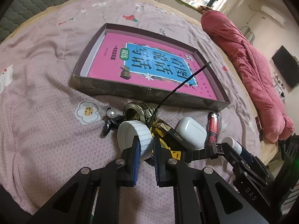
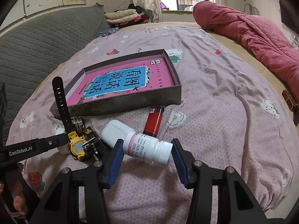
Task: Organize rigid objects
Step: 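Lift the lid with the left tool while the right tool carries the bottle toward the tray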
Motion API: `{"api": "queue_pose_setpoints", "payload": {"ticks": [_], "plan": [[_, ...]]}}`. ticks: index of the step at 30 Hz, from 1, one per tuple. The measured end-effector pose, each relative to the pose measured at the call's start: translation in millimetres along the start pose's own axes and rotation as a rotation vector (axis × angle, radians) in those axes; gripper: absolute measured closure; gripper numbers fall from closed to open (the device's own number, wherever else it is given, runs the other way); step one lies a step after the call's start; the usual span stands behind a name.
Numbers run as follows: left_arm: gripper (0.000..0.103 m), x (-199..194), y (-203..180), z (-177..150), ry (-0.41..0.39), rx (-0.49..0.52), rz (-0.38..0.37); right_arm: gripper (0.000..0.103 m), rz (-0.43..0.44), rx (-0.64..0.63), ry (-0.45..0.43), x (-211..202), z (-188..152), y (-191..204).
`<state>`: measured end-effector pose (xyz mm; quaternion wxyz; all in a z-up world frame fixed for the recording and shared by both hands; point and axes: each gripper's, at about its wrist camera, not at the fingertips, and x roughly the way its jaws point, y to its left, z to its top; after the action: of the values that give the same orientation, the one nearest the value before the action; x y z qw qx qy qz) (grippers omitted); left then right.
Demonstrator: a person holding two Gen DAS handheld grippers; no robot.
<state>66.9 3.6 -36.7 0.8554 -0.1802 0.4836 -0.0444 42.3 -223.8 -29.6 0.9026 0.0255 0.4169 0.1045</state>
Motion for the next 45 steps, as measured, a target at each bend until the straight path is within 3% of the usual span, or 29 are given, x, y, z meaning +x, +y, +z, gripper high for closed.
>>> {"api": "queue_pose_setpoints", "payload": {"ticks": [9,29,45], "plan": [[0.09,-18.2,-6.4,3.4,-0.064,0.041,-0.016,0.052,0.003,0.0,-0.02,-4.0,2.1,0.6],[0.09,-43.0,-0.3,19.2,-0.177,0.093,0.054,0.052,0.03,-0.101,-0.16,-21.9,25.9,13.8],[0.09,-32.2,4.8,46.5,-0.208,0.13,0.097,0.052,-0.043,-0.118,-0.192,11.8,64.4,10.6]]}}
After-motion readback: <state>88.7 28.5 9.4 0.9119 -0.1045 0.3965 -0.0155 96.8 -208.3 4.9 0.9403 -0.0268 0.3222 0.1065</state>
